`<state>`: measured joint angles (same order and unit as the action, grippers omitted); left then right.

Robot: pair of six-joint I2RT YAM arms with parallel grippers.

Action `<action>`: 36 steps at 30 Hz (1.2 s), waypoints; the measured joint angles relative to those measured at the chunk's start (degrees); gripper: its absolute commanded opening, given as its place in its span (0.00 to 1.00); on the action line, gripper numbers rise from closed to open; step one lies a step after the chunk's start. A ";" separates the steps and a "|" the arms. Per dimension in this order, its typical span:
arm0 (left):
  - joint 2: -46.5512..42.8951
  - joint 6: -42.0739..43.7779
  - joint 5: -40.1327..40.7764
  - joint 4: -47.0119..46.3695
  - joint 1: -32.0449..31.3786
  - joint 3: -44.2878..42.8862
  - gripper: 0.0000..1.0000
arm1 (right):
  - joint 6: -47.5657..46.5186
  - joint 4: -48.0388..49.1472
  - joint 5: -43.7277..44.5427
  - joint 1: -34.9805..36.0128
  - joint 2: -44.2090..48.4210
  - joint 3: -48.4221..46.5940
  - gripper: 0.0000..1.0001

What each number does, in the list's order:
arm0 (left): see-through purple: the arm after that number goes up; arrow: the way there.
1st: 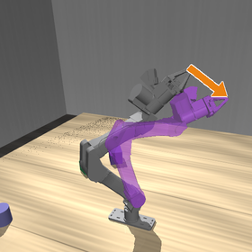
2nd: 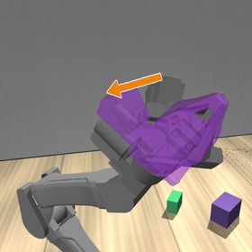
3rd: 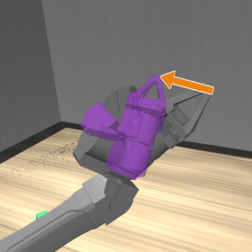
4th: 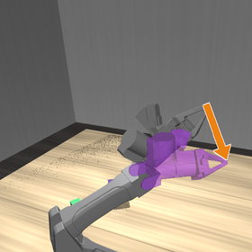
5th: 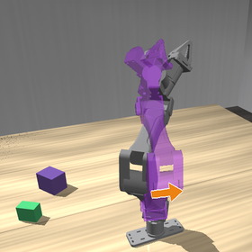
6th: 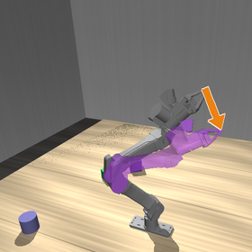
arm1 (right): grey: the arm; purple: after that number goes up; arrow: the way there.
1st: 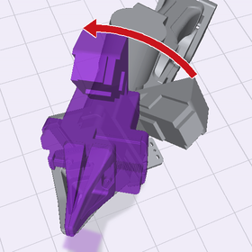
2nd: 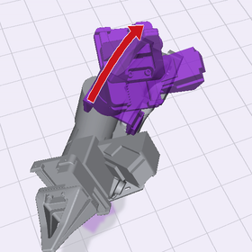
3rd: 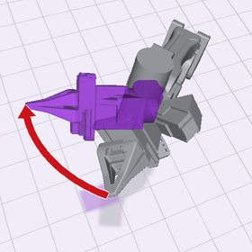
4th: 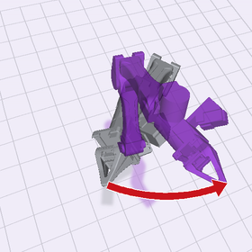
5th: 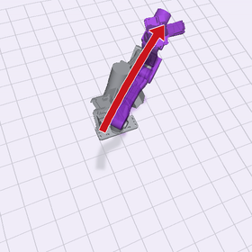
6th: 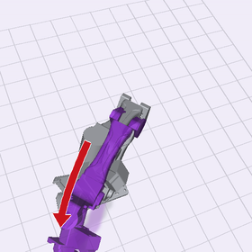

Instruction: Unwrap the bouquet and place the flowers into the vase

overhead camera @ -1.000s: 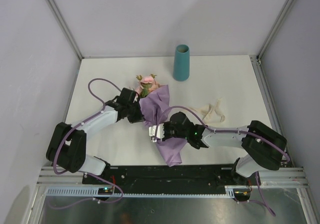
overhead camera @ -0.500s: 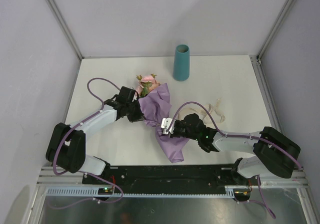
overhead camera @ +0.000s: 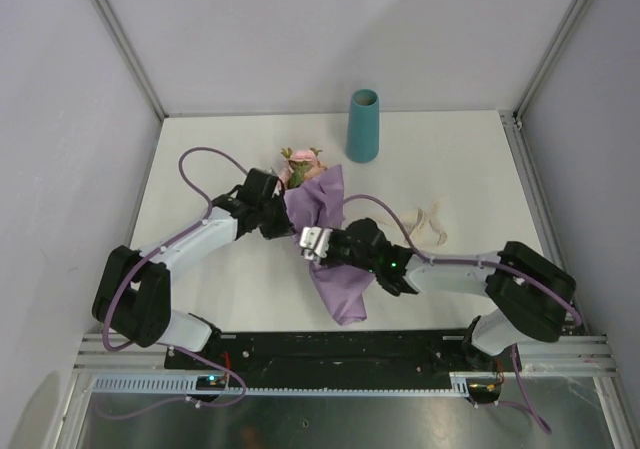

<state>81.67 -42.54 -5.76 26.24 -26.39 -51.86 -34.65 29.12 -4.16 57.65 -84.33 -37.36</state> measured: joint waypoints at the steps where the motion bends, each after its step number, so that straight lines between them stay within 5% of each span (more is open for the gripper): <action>1: 0.04 -0.07 0.15 -0.09 -0.48 -0.44 0.00 | -0.92 -0.31 1.25 0.48 -1.73 -2.23 0.01; 9: 0.22 -0.57 3.56 -1.46 -0.83 -0.98 0.00 | -9.05 4.81 14.51 3.65 -9.99 -7.19 0.04; 16: 0.85 -0.96 4.31 -1.90 -1.05 -0.98 0.00 | -15.91 22.49 29.46 5.57 -14.58 -1.86 0.15; 26: 0.85 -0.87 7.13 0.28 -1.49 0.11 0.00 | -18.53 41.66 41.90 5.99 -14.82 1.36 0.13; 31: 0.85 -0.76 7.30 0.76 -1.49 0.13 0.00 | -14.73 41.40 43.17 5.92 -13.03 2.45 0.22; 36: 0.85 -0.70 7.02 0.90 -1.49 0.11 0.00 | 4.83 22.01 37.86 4.44 -0.15 2.10 0.24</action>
<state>82.52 -43.24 1.26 27.14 -27.88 -51.75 -29.82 51.13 33.69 62.08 -84.49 -35.27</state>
